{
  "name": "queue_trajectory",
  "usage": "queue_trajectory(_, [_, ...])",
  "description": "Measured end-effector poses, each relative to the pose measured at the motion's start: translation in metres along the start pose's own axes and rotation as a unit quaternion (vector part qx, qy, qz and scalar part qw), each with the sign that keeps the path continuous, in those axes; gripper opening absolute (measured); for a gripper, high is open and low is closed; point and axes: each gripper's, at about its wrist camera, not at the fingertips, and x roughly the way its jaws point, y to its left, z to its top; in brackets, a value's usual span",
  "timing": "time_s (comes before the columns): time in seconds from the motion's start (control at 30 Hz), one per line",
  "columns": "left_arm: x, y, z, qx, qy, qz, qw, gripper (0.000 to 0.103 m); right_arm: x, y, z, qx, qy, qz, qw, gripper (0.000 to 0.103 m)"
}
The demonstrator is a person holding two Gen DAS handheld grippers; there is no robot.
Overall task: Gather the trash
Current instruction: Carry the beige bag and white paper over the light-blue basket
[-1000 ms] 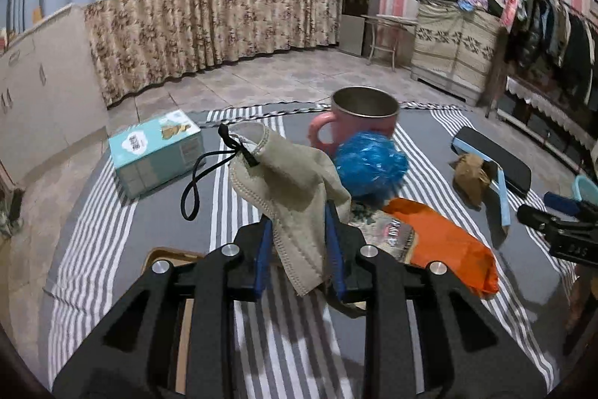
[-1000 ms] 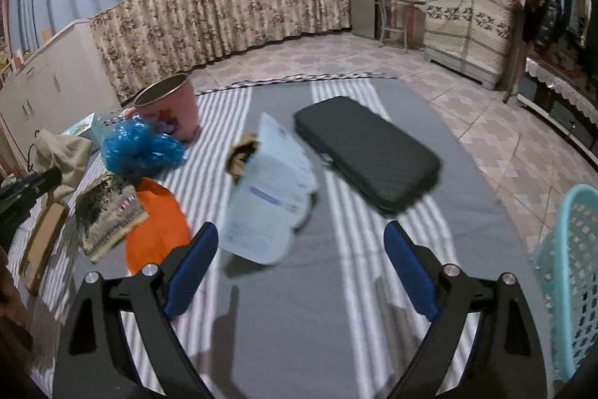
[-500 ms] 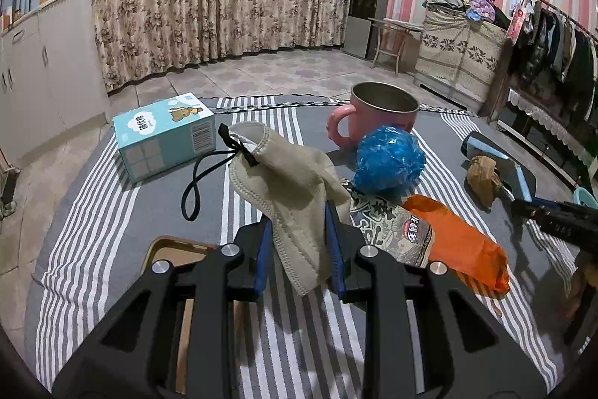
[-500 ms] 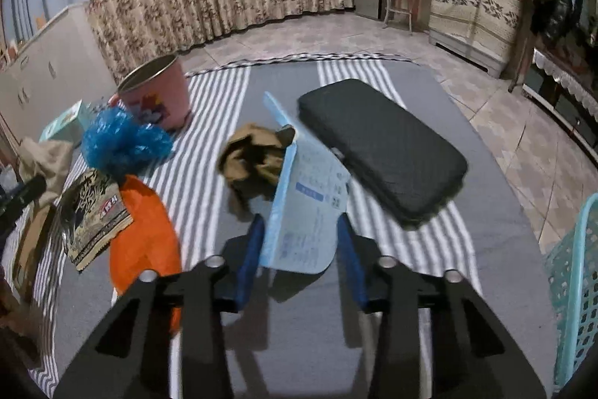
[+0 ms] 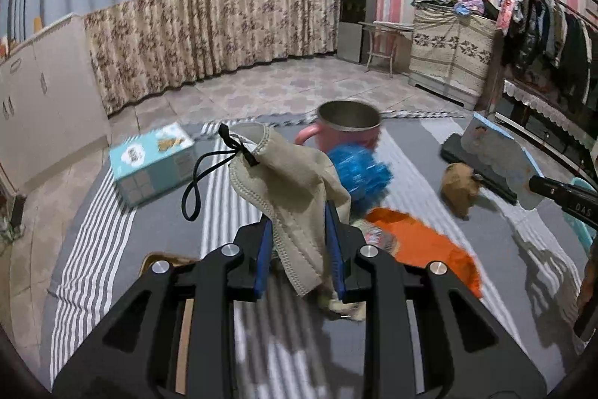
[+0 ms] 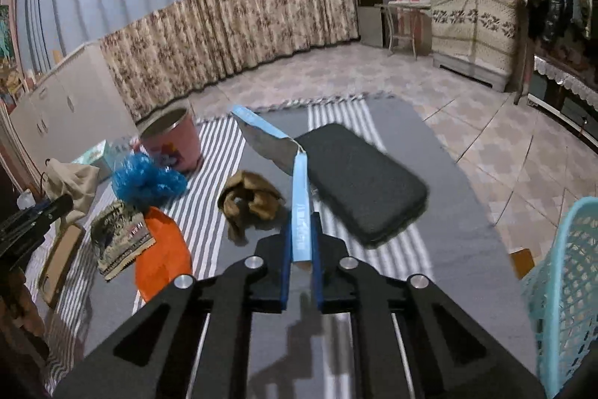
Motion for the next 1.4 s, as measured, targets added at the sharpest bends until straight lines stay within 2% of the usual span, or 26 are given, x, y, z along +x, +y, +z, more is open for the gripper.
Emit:
queue_trajectory(0.13, [-0.012,-0.033,0.010,0.012,-0.011,-0.025,0.9995,0.025,-0.030,-0.022,0.002,0.004,-0.018,-0.019,1.000,0.010])
queue_trajectory(0.3, [-0.023,-0.094,0.016,0.036,-0.020,-0.073,0.9965,0.025,-0.083,-0.065,-0.003,0.018,-0.039,-0.074,0.996,0.010])
queue_trajectory(0.5, [-0.038,-0.177,0.021,0.069,-0.038,-0.136,0.9876,0.025,-0.140,-0.121,-0.019,0.047,-0.050,-0.143,0.987,0.010])
queue_trajectory(0.67, [-0.043,-0.253,0.013,0.097,-0.038,-0.190,0.9762,0.025,-0.176,-0.180,-0.045,0.112,-0.052,-0.193,0.973,0.010])
queue_trajectory(0.77, [-0.039,-0.297,0.002,0.113,-0.027,-0.217,0.9692,0.025,-0.185,-0.209,-0.056,0.138,-0.055,-0.214,0.965,0.010])
queue_trajectory(0.9, [-0.030,-0.348,-0.012,0.133,-0.010,-0.244,0.9606,0.025,-0.188,-0.237,-0.066,0.171,-0.050,-0.214,0.961,0.010])
queue_trajectory(1.13, [-0.016,-0.422,-0.033,0.177,0.015,-0.279,0.9437,0.026,-0.183,-0.261,-0.075,0.197,-0.036,-0.214,0.956,0.010])
queue_trajectory(1.23, [-0.012,-0.441,-0.036,0.189,0.018,-0.278,0.9417,0.036,-0.178,-0.268,-0.079,0.202,-0.029,-0.215,0.955,0.010])
queue_trajectory(1.3, [-0.010,-0.445,-0.034,0.189,0.021,-0.278,0.9417,0.053,-0.178,-0.270,-0.080,0.204,-0.029,-0.214,0.955,0.010])
queue_trajectory(1.4, [-0.015,-0.437,-0.028,0.179,0.012,-0.273,0.9451,0.068,-0.174,-0.270,-0.077,0.199,-0.026,-0.213,0.956,0.010])
